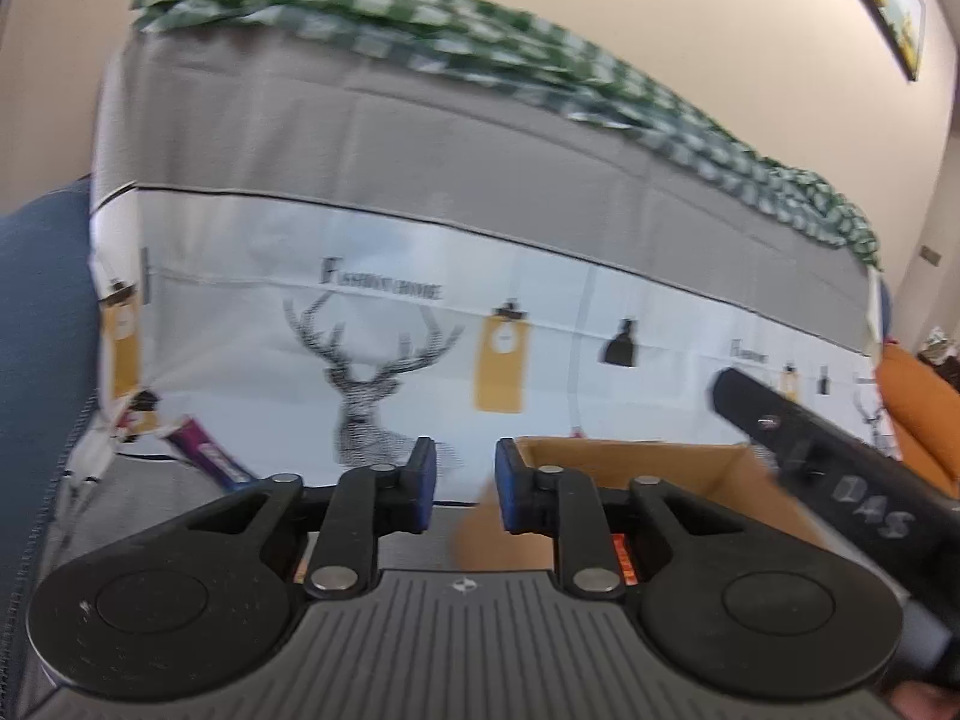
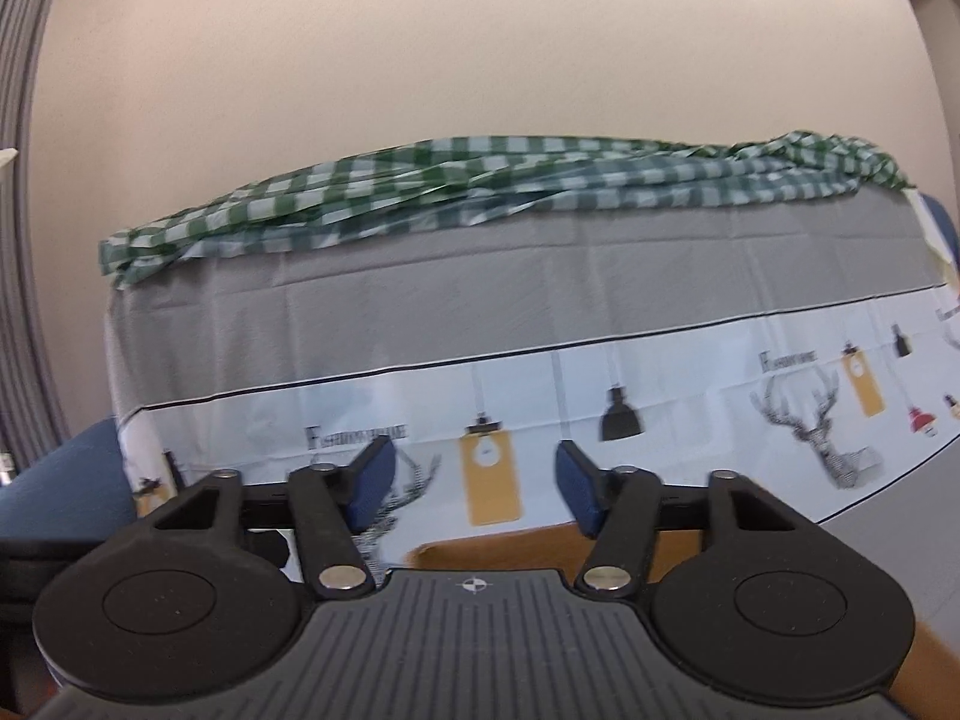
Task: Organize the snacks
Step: 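Move both tools back to the purple tube snack and red candy bar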
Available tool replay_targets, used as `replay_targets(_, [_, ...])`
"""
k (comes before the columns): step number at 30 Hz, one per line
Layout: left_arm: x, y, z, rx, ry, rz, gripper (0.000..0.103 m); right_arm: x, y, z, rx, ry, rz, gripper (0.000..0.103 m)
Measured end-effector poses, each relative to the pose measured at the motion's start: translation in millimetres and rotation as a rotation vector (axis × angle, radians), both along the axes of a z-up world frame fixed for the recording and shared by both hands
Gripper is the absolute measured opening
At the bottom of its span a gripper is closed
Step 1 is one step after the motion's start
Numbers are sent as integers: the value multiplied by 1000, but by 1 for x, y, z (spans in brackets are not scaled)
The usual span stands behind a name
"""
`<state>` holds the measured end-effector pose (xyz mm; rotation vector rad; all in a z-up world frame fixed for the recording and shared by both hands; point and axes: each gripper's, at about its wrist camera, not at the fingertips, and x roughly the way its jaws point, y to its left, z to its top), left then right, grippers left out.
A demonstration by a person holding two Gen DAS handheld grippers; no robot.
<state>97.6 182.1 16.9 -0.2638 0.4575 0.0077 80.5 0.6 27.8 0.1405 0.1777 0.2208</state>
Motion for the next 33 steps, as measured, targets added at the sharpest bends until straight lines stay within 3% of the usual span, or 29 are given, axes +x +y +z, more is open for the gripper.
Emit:
replay_targets(3, [1, 30, -8, -19, -6, 49, 21, -1, 15, -2, 10, 16, 67, 33])
replay_targets(11, [7, 115, -31, -217, 61, 224, 21, -6, 65, -17, -27, 73, 172, 34])
replay_targets(14, [11, 125, -39, -217, 101, 254, 21, -6, 90, -28, -64, 132, 251, 34])
replay_targets(18, [15, 142, -49, -246, 126, 286, 21, -1, 123, -46, -106, 199, 264, 34])
replay_targets(21, [22, 154, -60, -291, 150, 294, 21, 18, 150, -64, -164, 289, 234, 45])
replay_targets(27, [42, 170, -80, -322, 190, 293, 21, 64, 176, -115, -241, 460, 160, 55])
replay_targets(33, [71, 165, -103, -269, 217, 250, 25, 80, 185, -141, -296, 482, 146, 55])
